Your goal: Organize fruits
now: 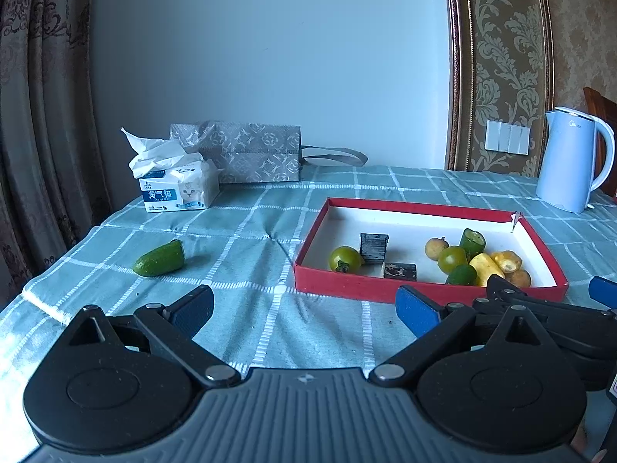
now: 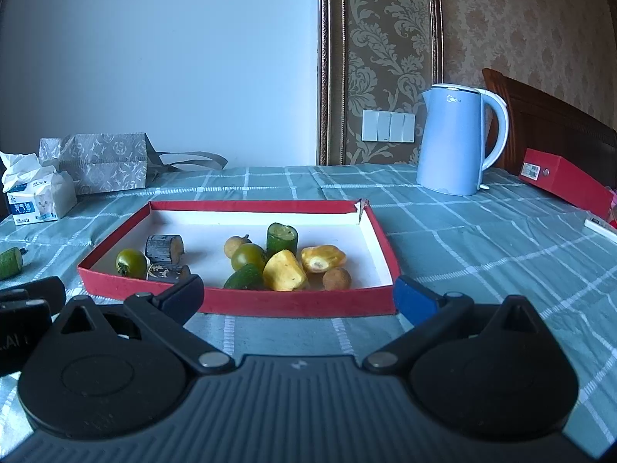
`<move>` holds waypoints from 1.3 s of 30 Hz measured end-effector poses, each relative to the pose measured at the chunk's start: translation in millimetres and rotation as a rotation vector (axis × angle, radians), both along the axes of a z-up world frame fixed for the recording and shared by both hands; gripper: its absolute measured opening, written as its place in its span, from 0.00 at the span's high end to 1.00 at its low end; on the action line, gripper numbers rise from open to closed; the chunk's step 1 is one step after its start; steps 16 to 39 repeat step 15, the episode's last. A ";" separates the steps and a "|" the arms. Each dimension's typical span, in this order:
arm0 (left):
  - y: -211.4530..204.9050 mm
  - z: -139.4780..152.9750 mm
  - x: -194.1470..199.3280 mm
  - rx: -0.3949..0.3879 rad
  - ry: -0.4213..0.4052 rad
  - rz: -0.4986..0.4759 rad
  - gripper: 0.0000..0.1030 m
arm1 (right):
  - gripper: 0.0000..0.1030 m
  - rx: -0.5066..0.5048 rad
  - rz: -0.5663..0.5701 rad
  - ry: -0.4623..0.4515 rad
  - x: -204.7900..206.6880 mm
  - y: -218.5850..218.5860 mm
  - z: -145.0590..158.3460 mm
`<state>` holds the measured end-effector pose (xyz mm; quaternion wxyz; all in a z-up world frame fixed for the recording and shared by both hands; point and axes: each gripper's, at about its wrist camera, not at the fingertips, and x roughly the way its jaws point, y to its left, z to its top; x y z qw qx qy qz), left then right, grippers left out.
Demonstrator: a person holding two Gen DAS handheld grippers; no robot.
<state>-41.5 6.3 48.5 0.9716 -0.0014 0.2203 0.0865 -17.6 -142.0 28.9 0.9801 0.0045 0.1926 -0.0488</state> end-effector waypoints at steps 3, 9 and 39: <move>0.4 -0.3 0.5 0.004 -0.004 0.002 0.02 | 0.00 -0.004 0.001 0.000 1.1 0.8 -0.4; -0.2 -1.6 2.5 0.024 -0.005 0.005 0.02 | 0.00 -0.010 0.000 0.004 3.0 1.4 -2.1; 1.1 -3.2 4.2 0.021 -0.002 0.006 0.02 | 0.00 -0.010 0.003 0.008 5.1 1.3 -3.6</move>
